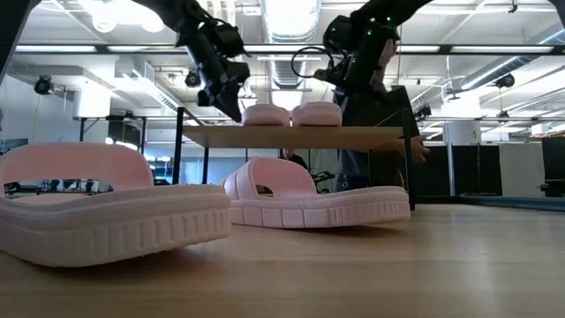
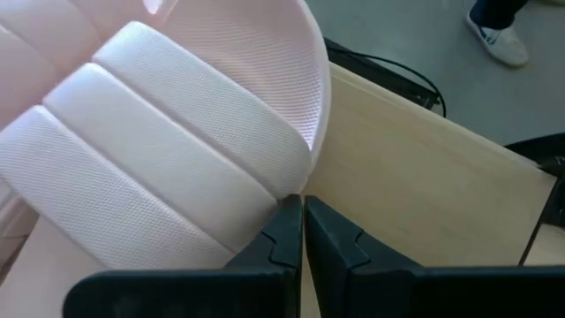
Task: Pick and place slides into the shelf
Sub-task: Put the pink sandal on the shelf, then put the pink sandal under the shelf
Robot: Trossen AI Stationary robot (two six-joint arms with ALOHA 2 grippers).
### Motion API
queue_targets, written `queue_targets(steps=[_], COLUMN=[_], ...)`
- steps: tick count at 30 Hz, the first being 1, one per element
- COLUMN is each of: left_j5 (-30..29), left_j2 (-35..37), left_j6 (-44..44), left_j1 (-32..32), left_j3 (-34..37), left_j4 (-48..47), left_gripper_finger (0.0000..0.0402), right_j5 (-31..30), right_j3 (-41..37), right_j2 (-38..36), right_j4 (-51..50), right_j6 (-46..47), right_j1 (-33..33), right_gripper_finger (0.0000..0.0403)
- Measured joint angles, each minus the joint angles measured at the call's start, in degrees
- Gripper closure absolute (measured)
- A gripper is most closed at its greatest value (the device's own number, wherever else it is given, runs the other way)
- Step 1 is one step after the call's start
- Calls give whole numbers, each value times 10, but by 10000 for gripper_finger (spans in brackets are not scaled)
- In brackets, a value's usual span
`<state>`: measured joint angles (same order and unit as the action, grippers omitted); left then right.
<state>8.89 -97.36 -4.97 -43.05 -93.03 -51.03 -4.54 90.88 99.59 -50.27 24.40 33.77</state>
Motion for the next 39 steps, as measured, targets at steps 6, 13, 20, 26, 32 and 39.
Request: queue_targets(steps=[6,13,20,26,32,39], left_j5=[30,42,-50,-55,-45,-141], left_j2=[-7,-7,11,101,197,256], left_j6=[0,0,-29,-29,1,47], left_j1=[7,23,26,45,136,334], left_j3=[0,1,-9,-1,18,99], left_j4=[-7,-9,-59,-102,-154,-178], left_gripper_finger=[396,396,396,396,396,396], right_j5=[1,0,-57,-57,10,58], right_j3=[4,4,4,3,-9,-84], right_j2=[0,0,-11,-46,-110,-195], right_j4=[-1,-1,-41,-100,-158,-135], right_j6=[-12,-26,-47,-79,-123,-165], right_j1=[0,0,2,-5,-43,-138], right_gripper_finger=[394,394,394,394,394,394])
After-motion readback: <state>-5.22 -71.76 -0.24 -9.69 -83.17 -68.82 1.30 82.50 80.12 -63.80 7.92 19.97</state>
